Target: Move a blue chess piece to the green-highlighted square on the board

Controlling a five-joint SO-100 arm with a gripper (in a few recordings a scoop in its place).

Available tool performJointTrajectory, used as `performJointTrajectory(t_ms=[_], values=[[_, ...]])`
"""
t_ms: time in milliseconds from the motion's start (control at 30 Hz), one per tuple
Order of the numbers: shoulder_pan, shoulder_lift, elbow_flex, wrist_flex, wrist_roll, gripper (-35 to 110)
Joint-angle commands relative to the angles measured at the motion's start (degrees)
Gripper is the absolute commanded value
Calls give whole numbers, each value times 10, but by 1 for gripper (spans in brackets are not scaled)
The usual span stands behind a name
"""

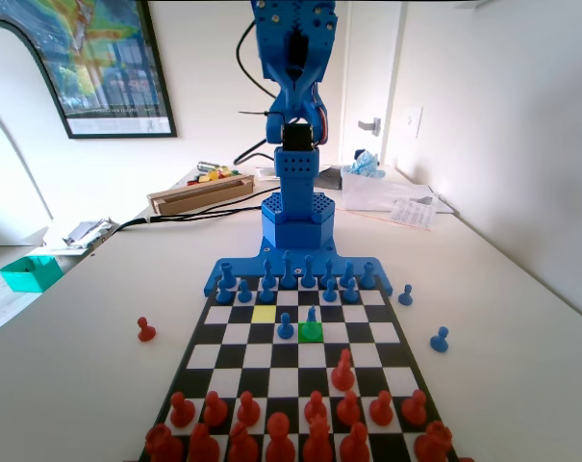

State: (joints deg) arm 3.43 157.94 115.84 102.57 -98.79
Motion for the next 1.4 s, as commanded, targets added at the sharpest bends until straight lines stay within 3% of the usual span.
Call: performJointTrajectory(t_ms=[0,367,667,1000,1367], values=[[-4,40,14,-4,-16,1],[-8,142,81,-28,-38,1],[-25,118,11,-16,-17,1],[-28,153,84,-126,-11,1],[-29,170,93,-127,-14,1]])
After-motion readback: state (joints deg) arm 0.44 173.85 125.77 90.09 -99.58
